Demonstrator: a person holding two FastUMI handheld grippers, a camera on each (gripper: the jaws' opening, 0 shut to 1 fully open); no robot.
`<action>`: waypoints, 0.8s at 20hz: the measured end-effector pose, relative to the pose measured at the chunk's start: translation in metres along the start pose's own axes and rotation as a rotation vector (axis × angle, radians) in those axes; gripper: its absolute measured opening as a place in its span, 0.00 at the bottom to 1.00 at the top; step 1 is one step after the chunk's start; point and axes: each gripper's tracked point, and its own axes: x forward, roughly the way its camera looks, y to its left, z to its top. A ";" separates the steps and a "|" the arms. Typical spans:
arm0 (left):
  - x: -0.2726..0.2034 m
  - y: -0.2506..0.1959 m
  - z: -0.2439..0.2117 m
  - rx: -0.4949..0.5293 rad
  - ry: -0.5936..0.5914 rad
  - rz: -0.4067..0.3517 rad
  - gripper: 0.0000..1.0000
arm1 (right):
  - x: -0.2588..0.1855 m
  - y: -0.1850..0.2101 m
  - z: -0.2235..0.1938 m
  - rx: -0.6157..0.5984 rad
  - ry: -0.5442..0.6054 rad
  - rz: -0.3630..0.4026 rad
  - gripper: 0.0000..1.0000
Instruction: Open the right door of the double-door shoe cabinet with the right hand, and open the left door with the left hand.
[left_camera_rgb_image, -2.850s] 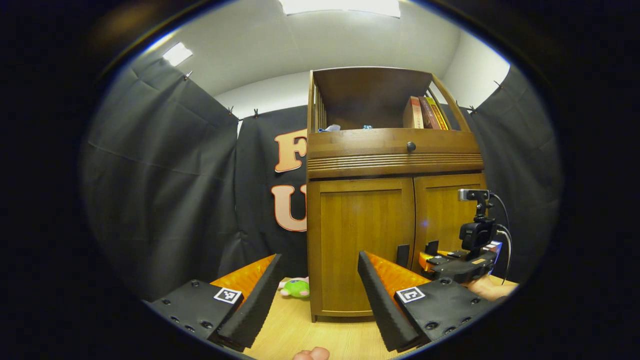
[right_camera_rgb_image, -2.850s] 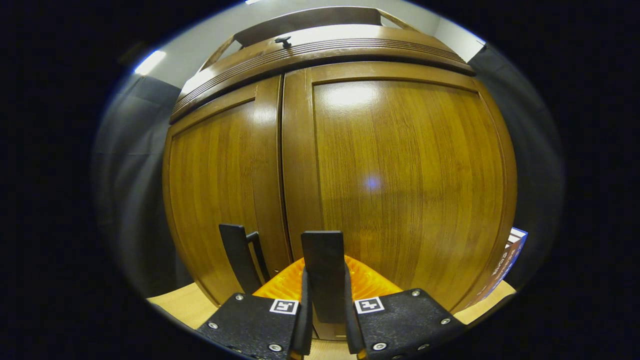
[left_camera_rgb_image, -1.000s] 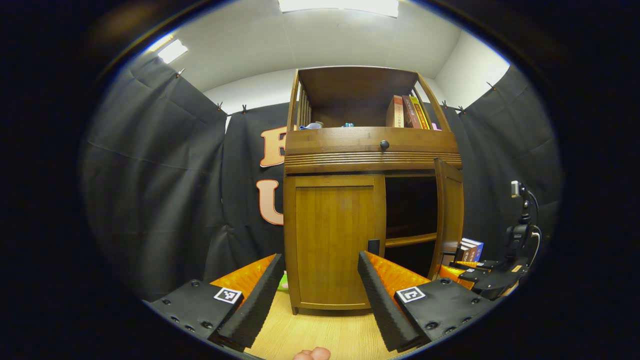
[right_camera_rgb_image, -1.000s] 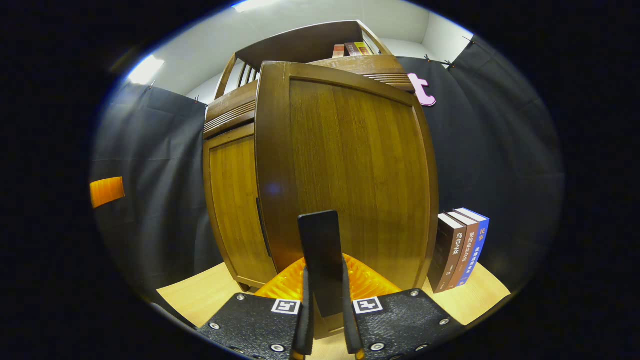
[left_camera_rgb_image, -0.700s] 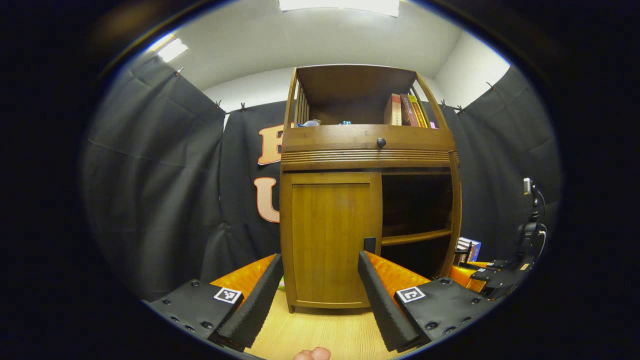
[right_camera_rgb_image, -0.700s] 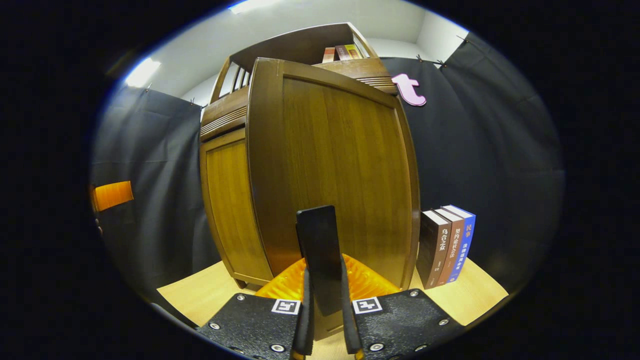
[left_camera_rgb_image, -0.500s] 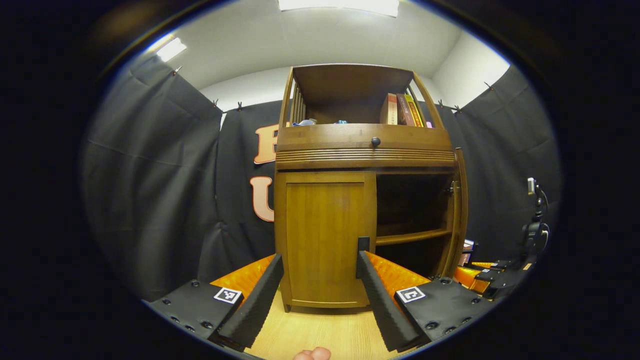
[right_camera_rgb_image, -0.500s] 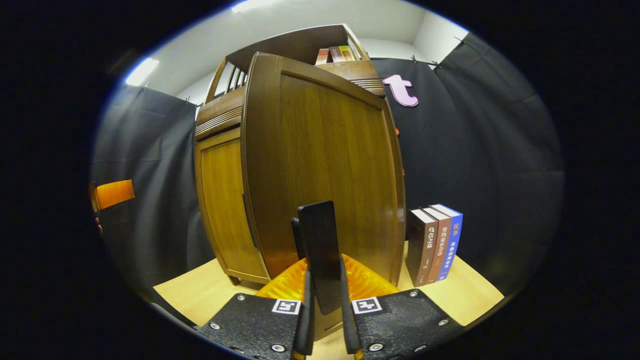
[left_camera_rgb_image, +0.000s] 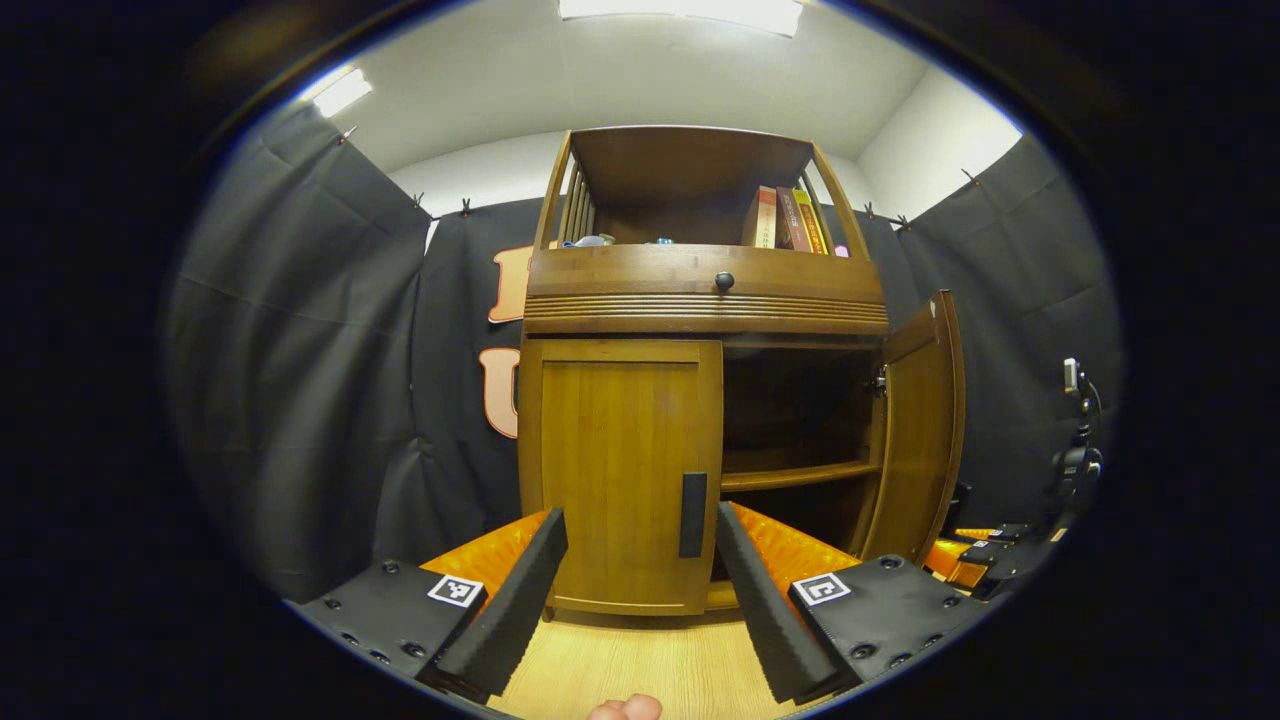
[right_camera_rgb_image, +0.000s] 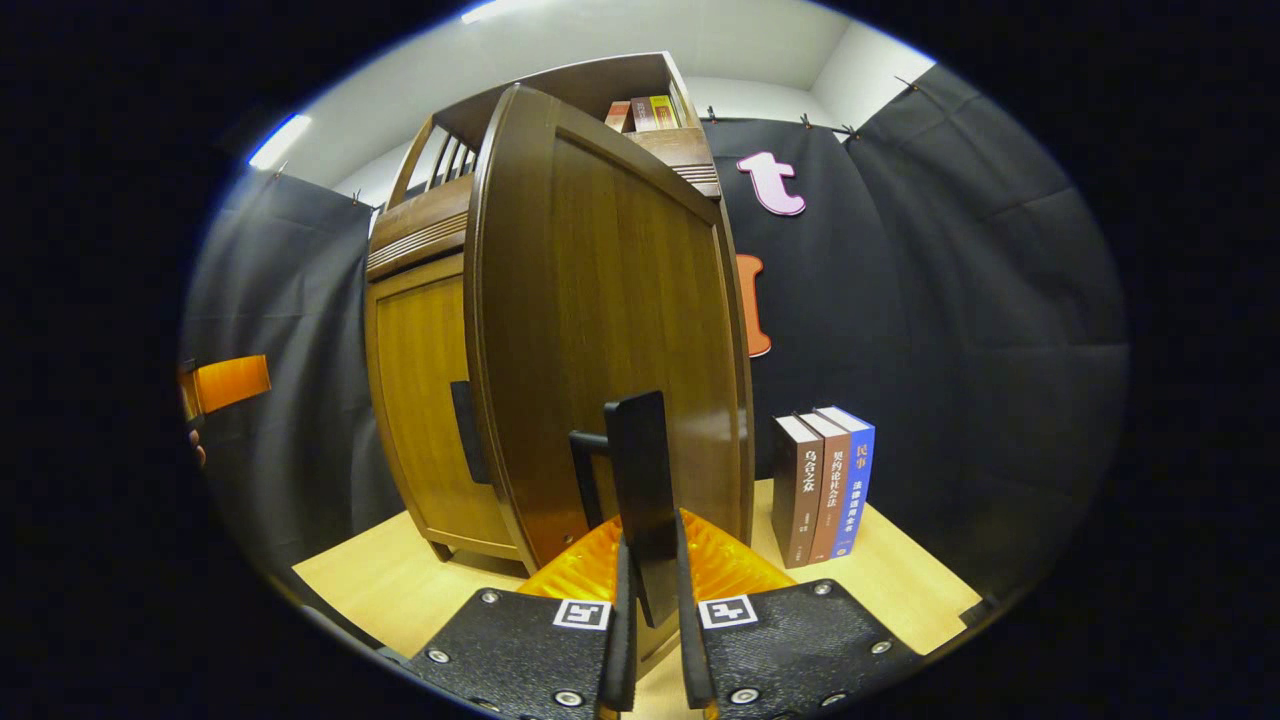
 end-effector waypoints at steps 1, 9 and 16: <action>0.000 -0.002 -0.001 -0.001 0.001 -0.003 0.95 | -0.002 -0.005 0.001 -0.003 -0.006 -0.014 0.16; 0.011 -0.007 -0.010 0.000 0.007 0.001 0.97 | -0.010 -0.058 -0.001 0.012 -0.019 -0.115 0.09; 0.014 -0.008 -0.009 -0.010 -0.004 0.006 0.95 | -0.013 -0.083 -0.001 -0.030 -0.018 -0.068 0.04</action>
